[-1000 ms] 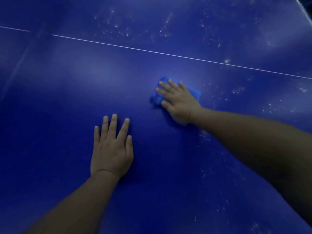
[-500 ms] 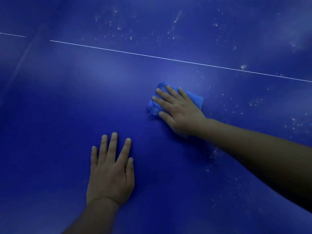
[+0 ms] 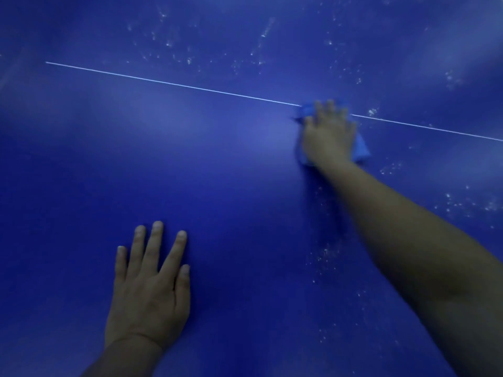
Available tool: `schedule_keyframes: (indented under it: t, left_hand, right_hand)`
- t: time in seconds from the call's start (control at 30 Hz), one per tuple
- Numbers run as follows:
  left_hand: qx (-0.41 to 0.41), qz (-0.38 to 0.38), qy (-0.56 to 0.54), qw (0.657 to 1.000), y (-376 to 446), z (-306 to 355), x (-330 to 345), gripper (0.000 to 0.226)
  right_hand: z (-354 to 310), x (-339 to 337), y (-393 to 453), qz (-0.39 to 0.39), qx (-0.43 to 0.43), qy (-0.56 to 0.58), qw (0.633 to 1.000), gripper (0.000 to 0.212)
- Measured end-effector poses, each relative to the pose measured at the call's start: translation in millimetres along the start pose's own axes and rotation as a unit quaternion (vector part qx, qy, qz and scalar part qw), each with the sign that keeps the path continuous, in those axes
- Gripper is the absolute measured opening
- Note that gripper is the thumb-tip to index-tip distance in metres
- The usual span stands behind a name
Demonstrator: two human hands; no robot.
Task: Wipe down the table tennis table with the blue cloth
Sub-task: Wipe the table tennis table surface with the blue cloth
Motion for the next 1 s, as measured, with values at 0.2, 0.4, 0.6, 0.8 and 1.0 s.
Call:
schedule_keyframes:
  t: [0.2, 0.4, 0.6, 0.8, 1.0]
  left_hand:
    - [0.002, -0.016, 0.009, 1.0, -1, -2, 1, 0.058]
    - [-0.009, -0.023, 0.01, 1.0, 0, -2, 0, 0.06]
    - [-0.013, -0.022, 0.0, 1.0, 1, 0, 0, 0.059]
    - [-0.008, -0.027, 0.001, 1.0, 0, -1, -1, 0.059]
    - [-0.016, -0.041, 0.009, 0.999, 1, -1, -1, 0.059]
  right_hand:
    - [79, -13, 4, -0.015, 0.241, 0.066, 0.968, 0.06]
    - [-84, 7, -49, -0.039, -0.231, 0.033, 0.972, 0.057]
    - [69, -15, -2, 0.039, -0.022, 0.023, 0.999, 0.05]
    - [88, -18, -16, -0.025, 0.247, 0.081, 0.965, 0.062]
    - [-63, 0, -80, -0.069, -0.208, 0.051, 0.974, 0.059]
Point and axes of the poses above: each hand's wrist, its own y-axis towards the middle knuckle, its own x-axis out of the palm, z = x × y, the point moved 2 cm from there along y, towards the middle knuckle, and after that the axes turned 5 degrees about -x, right-handed, at the moved point
